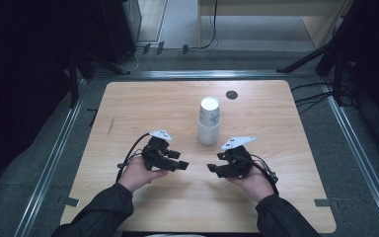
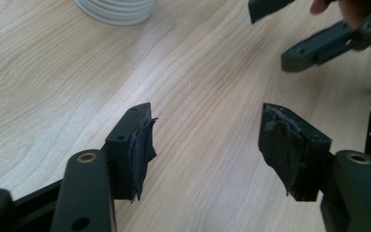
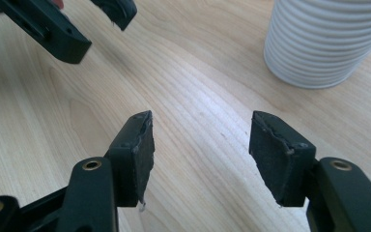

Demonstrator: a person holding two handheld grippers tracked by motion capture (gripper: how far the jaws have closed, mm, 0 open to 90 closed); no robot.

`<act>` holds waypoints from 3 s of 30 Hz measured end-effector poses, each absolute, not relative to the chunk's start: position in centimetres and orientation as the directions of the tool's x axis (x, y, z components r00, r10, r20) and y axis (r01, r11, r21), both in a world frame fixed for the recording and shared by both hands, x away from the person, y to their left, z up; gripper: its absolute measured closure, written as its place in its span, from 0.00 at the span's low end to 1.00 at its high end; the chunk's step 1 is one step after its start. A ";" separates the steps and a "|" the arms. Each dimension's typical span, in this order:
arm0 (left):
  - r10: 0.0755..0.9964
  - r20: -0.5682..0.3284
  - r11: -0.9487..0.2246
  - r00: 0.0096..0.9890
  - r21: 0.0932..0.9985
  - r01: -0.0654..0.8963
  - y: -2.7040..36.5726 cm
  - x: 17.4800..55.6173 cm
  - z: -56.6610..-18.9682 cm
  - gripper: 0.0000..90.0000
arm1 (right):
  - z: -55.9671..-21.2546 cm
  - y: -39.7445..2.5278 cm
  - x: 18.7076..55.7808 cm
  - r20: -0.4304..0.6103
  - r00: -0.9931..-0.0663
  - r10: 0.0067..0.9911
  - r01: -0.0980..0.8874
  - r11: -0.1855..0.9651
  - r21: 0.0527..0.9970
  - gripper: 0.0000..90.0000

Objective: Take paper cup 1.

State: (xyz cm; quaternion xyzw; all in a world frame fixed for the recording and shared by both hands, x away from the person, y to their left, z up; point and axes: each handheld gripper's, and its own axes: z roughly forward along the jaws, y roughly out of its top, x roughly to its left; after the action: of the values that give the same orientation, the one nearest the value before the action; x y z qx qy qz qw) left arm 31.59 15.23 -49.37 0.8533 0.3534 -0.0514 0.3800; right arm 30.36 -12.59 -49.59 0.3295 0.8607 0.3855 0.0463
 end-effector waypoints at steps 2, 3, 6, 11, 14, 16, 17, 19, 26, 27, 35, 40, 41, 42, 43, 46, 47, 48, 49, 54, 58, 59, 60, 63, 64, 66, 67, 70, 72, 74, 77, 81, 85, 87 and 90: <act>0.560 -0.321 -0.497 0.764 0.608 0.620 15.2 31.5 -49.5 0.44 | -49.5 -12.8 30.4 0.177 -0.784 0.595 0.523 0.479 0.705 0.47; 0.565 -0.300 -0.509 0.769 0.606 0.611 15.2 31.4 -49.6 0.44 | -49.5 -13.0 30.4 0.170 -0.784 0.597 0.516 0.475 0.713 0.50; 0.574 -0.275 -0.524 0.772 0.601 0.604 15.2 31.3 -49.8 0.43 | -49.5 -13.2 30.4 0.159 -0.798 0.581 0.496 0.483 0.722 0.51; 0.578 -0.267 -0.514 0.771 0.615 0.598 15.5 31.2 -49.6 0.42 | -49.3 -13.6 30.6 0.192 -0.801 0.568 0.511 0.480 0.713 0.55; 0.579 -0.267 -0.518 0.771 0.609 0.600 15.7 31.1 -49.6 0.41 | -49.3 -13.8 30.4 0.217 -0.815 0.537 0.509 0.486 0.710 0.57; 0.578 -0.265 -0.519 0.772 0.610 0.598 15.7 31.1 -49.7 0.41 | -49.4 -14.0 30.2 0.197 -0.826 0.528 0.491 0.502 0.712 0.56; 0.577 -0.265 -0.519 0.772 0.611 0.598 15.7 31.1 -49.7 0.41 | -49.4 -14.0 30.2 0.194 -0.827 0.527 0.488 0.504 0.713 0.56; 0.576 -0.265 -0.519 0.773 0.612 0.596 15.7 31.1 -49.7 0.41 | -49.2 -14.2 30.2 0.204 -0.819 0.537 0.502 0.496 0.709 0.54; 0.571 -0.258 -0.530 0.779 0.610 0.590 15.5 31.1 -49.8 0.40 | -48.8 -14.7 30.3 0.162 -0.830 0.533 0.466 0.505 0.727 0.48; 0.571 -0.251 -0.536 0.782 0.608 0.587 15.5 31.1 -49.8 0.40 | -48.8 -14.7 30.4 0.166 -0.829 0.534 0.470 0.505 0.724 0.48; 0.572 -0.255 -0.530 0.780 0.610 0.588 15.6 31.0 -49.8 0.40 | -48.6 -15.1 30.6 0.179 -0.834 0.522 0.473 0.511 0.718 0.47; 0.570 -0.256 -0.527 0.781 0.615 0.587 15.8 31.1 -49.8 0.39 | -48.5 -15.4 30.8 0.181 -0.846 0.502 0.465 0.525 0.713 0.45; 0.571 -0.260 -0.522 0.779 0.618 0.588 15.8 31.1 -49.8 0.39 | -48.4 -15.5 30.9 0.175 -0.851 0.494 0.455 0.530 0.715 0.44; 0.567 -0.267 -0.521 0.779 0.617 0.590 15.9 31.1 -49.7 0.39 | -48.4 -15.5 30.9 0.174 -0.853 0.492 0.453 0.531 0.716 0.44; 0.565 -0.283 -0.516 0.775 0.612 0.599 15.9 31.2 -49.7 0.39 | -48.3 -15.6 30.9 0.175 -0.854 0.491 0.452 0.530 0.718 0.44; 0.560 -0.282 -0.520 0.779 0.612 0.596 15.9 31.0 -49.7 0.39 | -47.9 -15.5 31.3 0.177 -0.859 0.480 0.444 0.529 0.723 0.43; 0.559 -0.281 -0.521 0.781 0.614 0.593 15.8 30.9 -49.6 0.38 | -47.7 -15.5 31.5 0.171 -0.864 0.473 0.435 0.533 0.726 0.43; 0.555 -0.277 -0.525 0.784 0.615 0.589 15.8 30.8 -49.6 0.38 | -47.5 -15.5 31.6 0.170 -0.867 0.468 0.432 0.537 0.725 0.42; 0.554 -0.278 -0.526 0.785 0.614 0.588 15.8 30.8 -49.6 0.38 | -47.2 -15.5 31.8 0.172 -0.874 0.455 0.425 0.542 0.725 0.42; 0.550 -0.277 -0.530 0.788 0.614 0.585 15.8 30.7 -49.6 0.38 | -45.7 -15.9 32.7 0.156 -0.895 0.418 0.393 0.575 0.717 0.41; 0.545 -0.282 -0.525 0.789 0.620 0.584 15.9 30.6 -49.5 0.38 | -44.5 -16.3 33.6 0.131 -0.903 0.409 0.376 0.605 0.702 0.38; 0.546 -0.281 -0.523 0.789 0.621 0.583 15.9 30.7 -49.5 0.38 | -44.2 -16.3 33.9 0.130 -0.903 0.409 0.376 0.606 0.701 0.38; 0.547 -0.283 -0.521 0.788 0.622 0.585 16.0 30.7 -49.5 0.38 | -44.0 -16.5 34.2 0.134 -0.903 0.408 0.378 0.605 0.701 0.38; 0.547 -0.280 -0.518 0.789 0.627 0.582 16.2 30.7 -49.4 0.38 | -43.2 -16.6 35.0 0.142 -0.906 0.400 0.377 0.607 0.700 0.38; 0.544 -0.278 -0.521 0.792 0.627 0.579 16.3 30.7 -49.3 0.38 | -42.9 -16.7 35.4 0.142 -0.909 0.391 0.372 0.611 0.699 0.38; 0.544 -0.278 -0.518 0.792 0.631 0.578 16.3 30.7 -49.3 0.38 | -42.4 -16.6 35.9 0.135 -0.916 0.378 0.360 0.623 0.694 0.38; 0.543 -0.280 -0.517 0.791 0.632 0.578 16.3 30.7 -49.2 0.38 | -42.3 -16.6 36.0 0.133 -0.917 0.376 0.357 0.627 0.693 0.38; 0.542 -0.283 -0.514 0.791 0.633 0.579 16.4 30.8 -49.3 0.37 | -41.6 -16.3 36.8 0.114 -0.930 0.351 0.331 0.657 0.678 0.37; 0.543 -0.281 -0.518 0.791 0.629 0.579 16.5 30.8 -49.4 0.37 | -41.3 -16.2 37.5 0.104 -0.935 0.339 0.317 0.667 0.675 0.36; 0.539 -0.280 -0.524 0.794 0.626 0.577 16.5 30.8 -49.4 0.37 | -41.0 -16.3 38.3 0.110 -0.932 0.345 0.325 0.665 0.673 0.36; 0.536 -0.282 -0.525 0.796 0.627 0.575 16.6 30.9 -49.4 0.37 | -40.7 -16.5 39.8 0.111 -0.931 0.348 0.332 0.680 0.654 0.36; 0.532 -0.282 -0.527 0.798 0.628 0.573 16.7 30.9 -49.3 0.37 | -40.3 -16.2 41.4 0.114 -0.938 0.326 0.320 0.694 0.645 0.35; 0.532 -0.282 -0.531 0.799 0.623 0.574 16.7 30.9 -49.4 0.37 | -39.6 -15.4 42.5 0.114 -0.945 0.305 0.305 0.705 0.641 0.34; 0.533 -0.282 -0.537 0.797 0.616 0.577 16.7 30.9 -49.5 0.37 | -39.2 -15.1 43.1 0.144 -0.936 0.320 0.338 0.711 0.616 0.34; 0.528 -0.281 -0.539 0.801 0.619 0.572 16.6 30.9 -49.5 0.37 | -38.6 -14.4 43.7 0.125 -0.936 0.329 0.339 0.749 0.569 0.31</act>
State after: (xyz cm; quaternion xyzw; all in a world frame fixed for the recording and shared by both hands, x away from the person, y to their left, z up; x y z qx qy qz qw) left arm 30.85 16.61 -49.48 0.8767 0.3137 -0.0299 0.3635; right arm 43.68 -14.40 -38.65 0.1787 0.9351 0.3060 -0.0082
